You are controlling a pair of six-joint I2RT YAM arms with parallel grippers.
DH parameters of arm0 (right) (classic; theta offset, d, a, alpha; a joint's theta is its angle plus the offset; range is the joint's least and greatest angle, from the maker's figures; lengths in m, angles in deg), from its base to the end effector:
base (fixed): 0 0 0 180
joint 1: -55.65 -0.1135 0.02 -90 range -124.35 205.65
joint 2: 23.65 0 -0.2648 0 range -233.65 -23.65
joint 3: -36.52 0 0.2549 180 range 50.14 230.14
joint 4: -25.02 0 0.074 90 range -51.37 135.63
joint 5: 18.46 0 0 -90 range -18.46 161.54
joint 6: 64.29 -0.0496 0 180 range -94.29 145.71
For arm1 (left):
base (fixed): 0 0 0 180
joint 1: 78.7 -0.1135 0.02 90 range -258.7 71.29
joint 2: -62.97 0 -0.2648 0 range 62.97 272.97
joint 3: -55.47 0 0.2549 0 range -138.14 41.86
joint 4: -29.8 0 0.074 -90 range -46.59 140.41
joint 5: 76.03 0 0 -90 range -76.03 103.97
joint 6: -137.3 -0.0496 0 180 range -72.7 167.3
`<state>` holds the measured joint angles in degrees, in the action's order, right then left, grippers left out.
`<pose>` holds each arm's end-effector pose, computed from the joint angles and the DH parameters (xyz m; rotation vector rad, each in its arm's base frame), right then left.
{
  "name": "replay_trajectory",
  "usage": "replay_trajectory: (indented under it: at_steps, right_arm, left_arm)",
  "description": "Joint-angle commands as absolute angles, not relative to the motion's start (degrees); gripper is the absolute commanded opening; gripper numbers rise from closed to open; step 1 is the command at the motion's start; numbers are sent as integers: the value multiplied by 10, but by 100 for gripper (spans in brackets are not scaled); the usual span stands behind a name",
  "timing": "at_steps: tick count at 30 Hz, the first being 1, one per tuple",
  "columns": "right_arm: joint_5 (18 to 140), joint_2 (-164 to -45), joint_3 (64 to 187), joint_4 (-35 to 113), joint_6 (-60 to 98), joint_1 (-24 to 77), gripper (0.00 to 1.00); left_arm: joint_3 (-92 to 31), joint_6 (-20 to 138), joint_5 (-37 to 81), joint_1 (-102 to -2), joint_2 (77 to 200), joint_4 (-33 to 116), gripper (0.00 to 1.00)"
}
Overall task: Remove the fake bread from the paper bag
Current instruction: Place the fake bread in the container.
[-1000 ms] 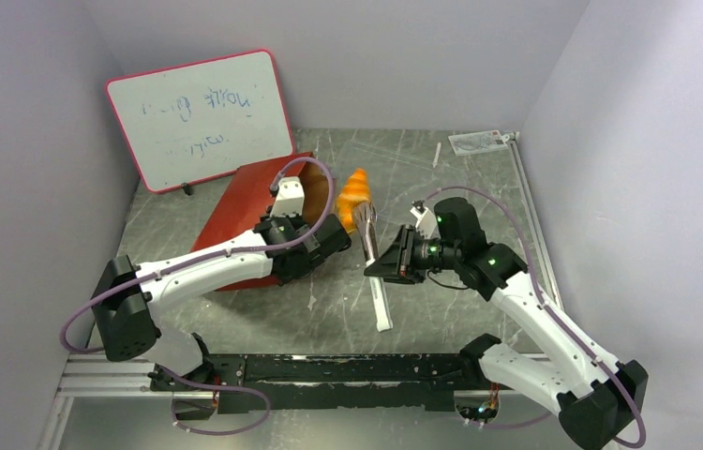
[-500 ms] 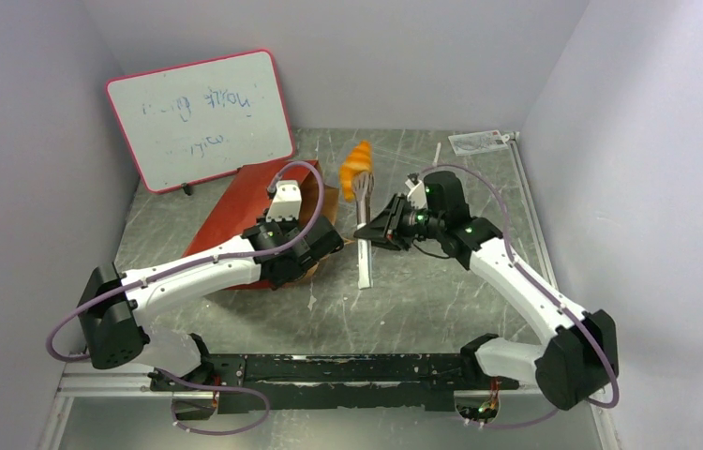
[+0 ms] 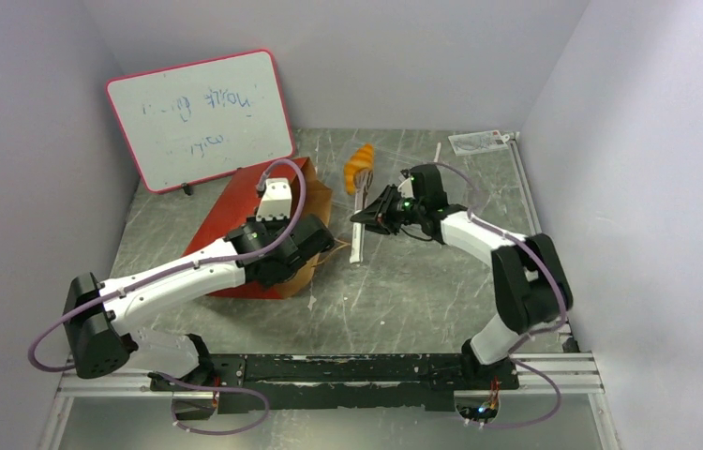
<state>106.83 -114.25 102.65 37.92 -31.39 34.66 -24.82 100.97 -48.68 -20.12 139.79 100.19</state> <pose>0.3126 0.1506 0.2032 0.3920 2.4434 1.3655 0.1690 -0.1921 0.2977 -0.1633 2.0171 0.3408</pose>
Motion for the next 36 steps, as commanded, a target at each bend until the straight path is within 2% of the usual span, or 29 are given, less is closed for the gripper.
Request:
replay_trajectory:
  at_steps: [1, 12, 15, 22, 27, 36]
  right_arm:
    - [1092, -1204, 1070, 266, -322, 359, 0]
    - [1115, -1319, 1120, 206, -357, 366, 0]
    - [1114, -1322, 1107, 196, -365, 367, 16]
    - [1128, -1332, 1079, 157, -388, 366, 33]
    - [1134, -1330, 1059, 147, -394, 366, 41]
    - [1125, -1299, 1032, 166, -383, 370, 42]
  left_arm:
    - [-248, 999, -484, -205, 1376, 1017, 7]
    - [-243, 976, -483, -205, 1369, 1001, 7]
    - [-242, 970, -484, -205, 1369, 995, 7]
    - [-242, 964, -485, -205, 1372, 985, 7]
    - [-245, 968, -484, -205, 1372, 986, 7]
    - [-247, 979, -483, -205, 1373, 996, 7]
